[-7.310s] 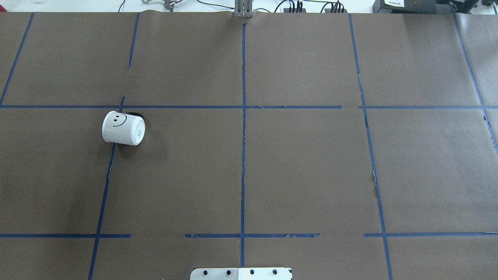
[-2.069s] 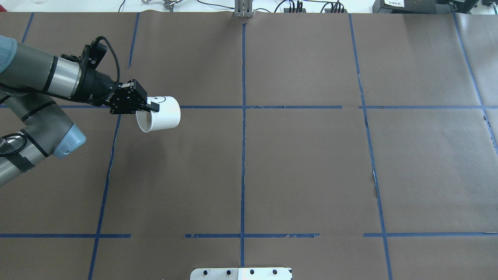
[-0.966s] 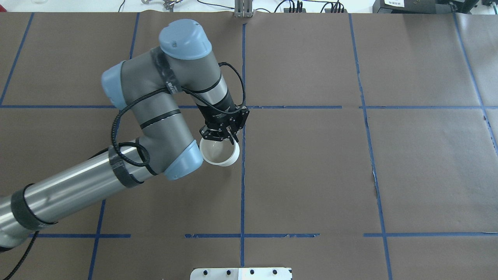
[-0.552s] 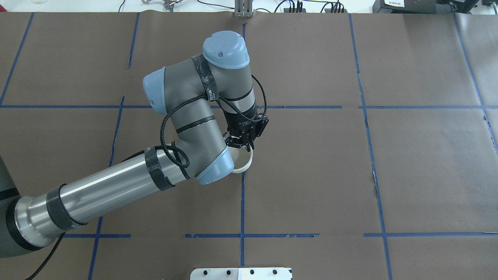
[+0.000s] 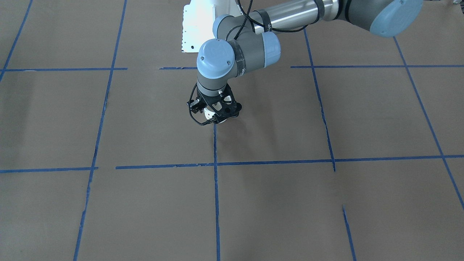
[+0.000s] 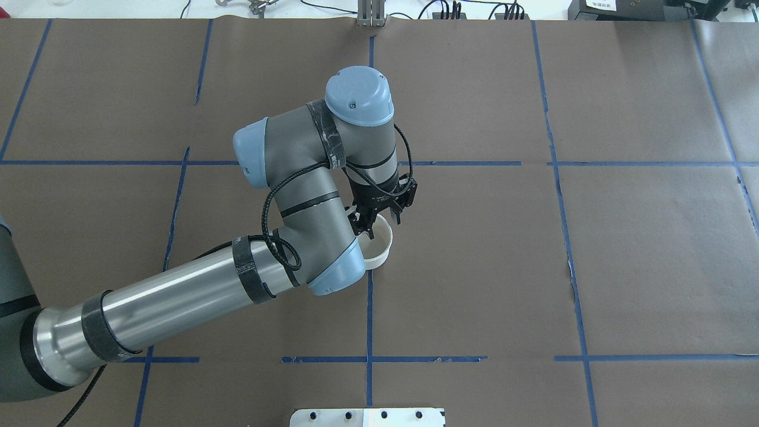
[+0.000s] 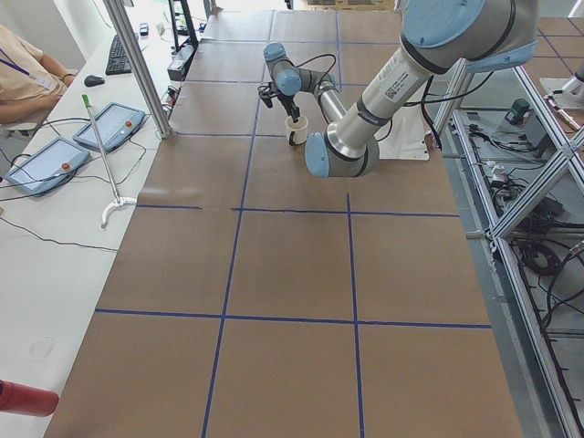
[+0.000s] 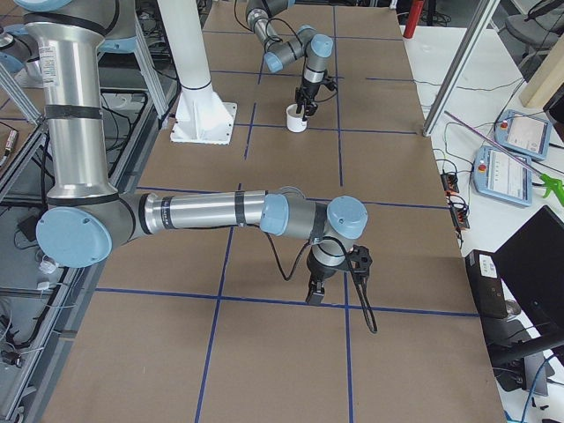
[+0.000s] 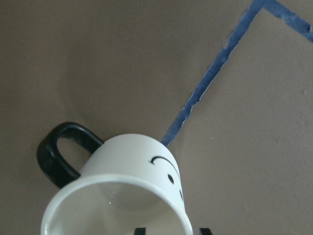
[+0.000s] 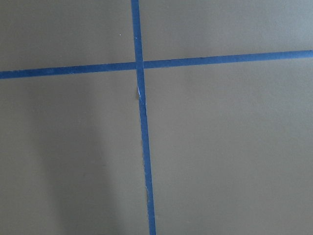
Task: Flip mug
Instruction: 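Rotate the mug upright with the left gripper and lower it to the table, then open the left gripper and raise it away from the upright mug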
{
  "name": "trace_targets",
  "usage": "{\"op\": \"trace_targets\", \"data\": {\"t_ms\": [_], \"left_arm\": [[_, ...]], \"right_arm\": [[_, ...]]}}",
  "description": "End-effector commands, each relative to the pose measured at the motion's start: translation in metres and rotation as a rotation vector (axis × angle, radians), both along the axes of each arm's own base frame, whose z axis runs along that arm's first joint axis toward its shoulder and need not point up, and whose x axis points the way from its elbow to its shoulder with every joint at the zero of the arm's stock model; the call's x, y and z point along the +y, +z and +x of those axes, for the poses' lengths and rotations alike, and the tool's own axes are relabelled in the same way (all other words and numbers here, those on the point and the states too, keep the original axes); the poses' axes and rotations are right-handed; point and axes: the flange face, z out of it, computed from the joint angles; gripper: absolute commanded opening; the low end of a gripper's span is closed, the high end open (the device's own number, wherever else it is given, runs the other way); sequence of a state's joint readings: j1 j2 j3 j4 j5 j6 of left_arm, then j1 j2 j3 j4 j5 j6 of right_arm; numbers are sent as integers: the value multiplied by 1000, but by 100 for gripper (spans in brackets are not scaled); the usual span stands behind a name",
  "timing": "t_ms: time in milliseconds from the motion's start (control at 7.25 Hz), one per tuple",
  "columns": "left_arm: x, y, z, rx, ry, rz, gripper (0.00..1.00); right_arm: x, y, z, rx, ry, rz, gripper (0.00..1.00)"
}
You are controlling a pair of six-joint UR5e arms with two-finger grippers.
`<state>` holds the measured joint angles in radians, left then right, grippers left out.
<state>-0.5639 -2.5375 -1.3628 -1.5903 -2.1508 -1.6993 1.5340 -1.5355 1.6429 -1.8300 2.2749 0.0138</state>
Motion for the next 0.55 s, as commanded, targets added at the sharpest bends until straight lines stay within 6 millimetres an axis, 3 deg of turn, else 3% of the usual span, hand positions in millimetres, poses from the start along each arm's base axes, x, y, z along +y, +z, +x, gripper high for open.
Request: {"op": "trace_targets", "data": {"t_ms": [0, 138, 276, 414], "left_arm": [[8, -5, -82, 107, -14, 135, 100], [3, 14, -130, 126, -5, 231, 100], [-12, 46, -168, 106, 27, 340, 100], [-35, 93, -212, 60, 73, 451, 100]], "right_arm": [[0, 0, 0, 0, 0, 0, 100], [0, 0, 0, 0, 0, 0, 100], [0, 0, 0, 0, 0, 0, 100], [-1, -1, 0, 0, 0, 1, 100]]}}
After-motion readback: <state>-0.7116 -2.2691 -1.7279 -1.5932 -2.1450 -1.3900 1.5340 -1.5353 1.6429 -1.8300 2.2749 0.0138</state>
